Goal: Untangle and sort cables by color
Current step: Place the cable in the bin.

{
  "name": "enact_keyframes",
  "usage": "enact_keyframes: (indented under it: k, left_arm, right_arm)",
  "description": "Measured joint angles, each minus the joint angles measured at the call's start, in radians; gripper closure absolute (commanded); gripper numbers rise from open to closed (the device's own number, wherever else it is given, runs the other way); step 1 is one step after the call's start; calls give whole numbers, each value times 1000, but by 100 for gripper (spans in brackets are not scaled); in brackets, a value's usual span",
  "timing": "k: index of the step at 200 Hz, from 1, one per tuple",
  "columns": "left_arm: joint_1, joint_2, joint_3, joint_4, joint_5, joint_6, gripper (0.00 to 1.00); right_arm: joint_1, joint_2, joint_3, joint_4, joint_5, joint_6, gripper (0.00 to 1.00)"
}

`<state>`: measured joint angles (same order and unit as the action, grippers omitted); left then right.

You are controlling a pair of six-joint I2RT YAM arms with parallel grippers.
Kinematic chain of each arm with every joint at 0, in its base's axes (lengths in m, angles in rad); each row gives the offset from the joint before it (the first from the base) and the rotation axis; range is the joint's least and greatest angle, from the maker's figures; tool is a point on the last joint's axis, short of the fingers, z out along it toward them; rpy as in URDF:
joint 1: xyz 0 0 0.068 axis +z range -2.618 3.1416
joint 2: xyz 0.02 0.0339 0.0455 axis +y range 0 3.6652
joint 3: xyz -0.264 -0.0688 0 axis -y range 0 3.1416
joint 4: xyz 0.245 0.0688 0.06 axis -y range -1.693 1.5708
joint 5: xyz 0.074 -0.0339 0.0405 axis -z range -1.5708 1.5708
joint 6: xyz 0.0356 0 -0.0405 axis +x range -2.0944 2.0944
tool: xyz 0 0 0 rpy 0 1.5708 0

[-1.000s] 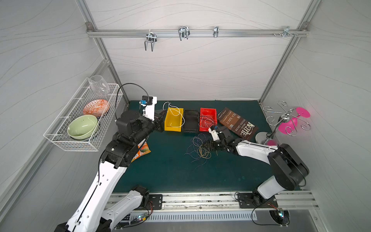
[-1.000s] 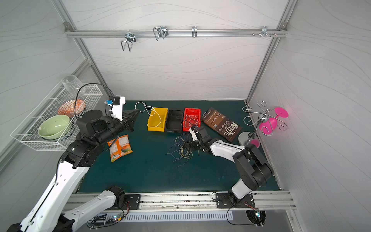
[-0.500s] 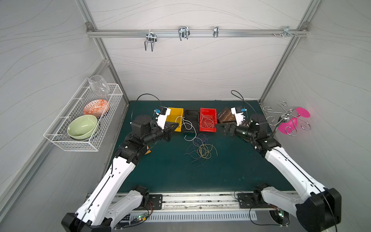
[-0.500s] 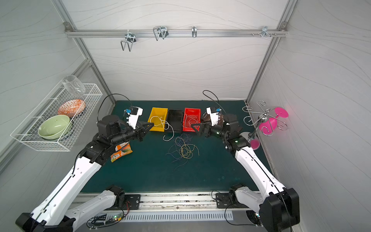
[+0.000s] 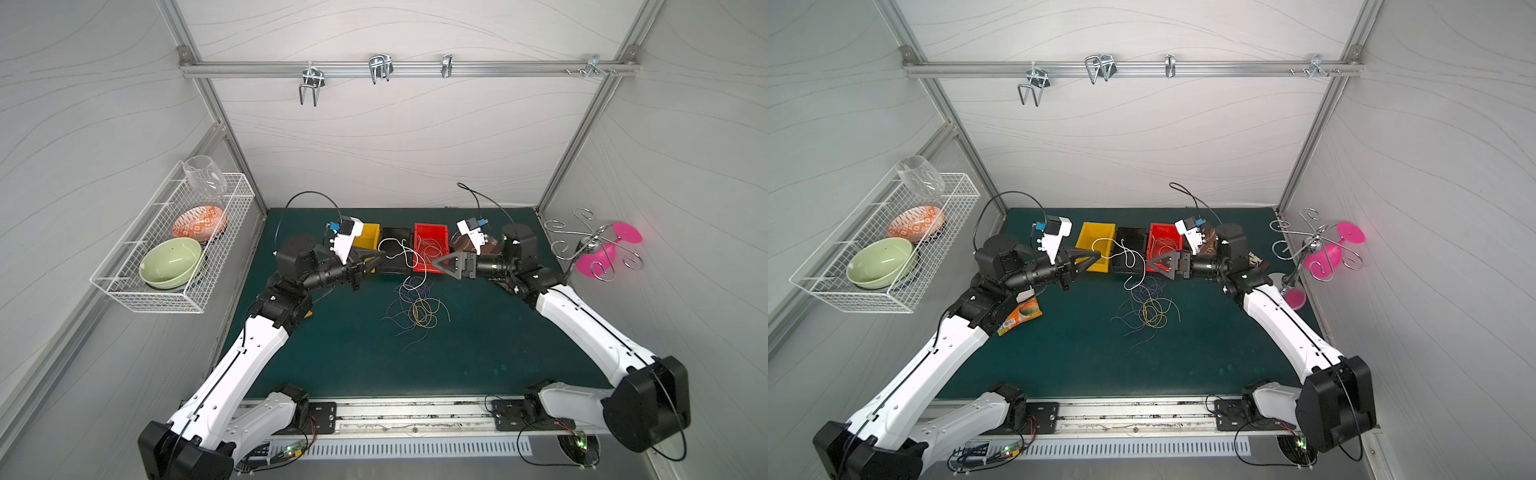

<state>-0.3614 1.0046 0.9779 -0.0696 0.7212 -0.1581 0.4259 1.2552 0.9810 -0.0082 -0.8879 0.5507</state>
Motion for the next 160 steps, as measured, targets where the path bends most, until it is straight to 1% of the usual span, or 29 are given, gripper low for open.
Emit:
enact_keyframes:
  k: [35,50,86,129,137,154,160]
  left_arm:
    - [0,3,0,18,23,-3,100]
    - [0,3,0,21,29,-3,100]
    - [0,3,0,24,39,-2,100]
    - [0,3,0,23,39,5,100]
    - [0,3,0,23,39,6,100]
    - [0,3,-3,23,39,8,100]
    - [0,3,-6,24,39,9,100]
  right_arm:
    - [62,48,31,18,-7,26,1]
    - [81,68,52,32,-7,31,6]
    - [101,111,92,83,-15,80,27]
    - [114,127,119,98,-32,108,57]
    - [116,127,121,97,-34,114,61]
    - [117,127,125,91,-34,111,63]
    - [117,127,127,89,-34,111,66]
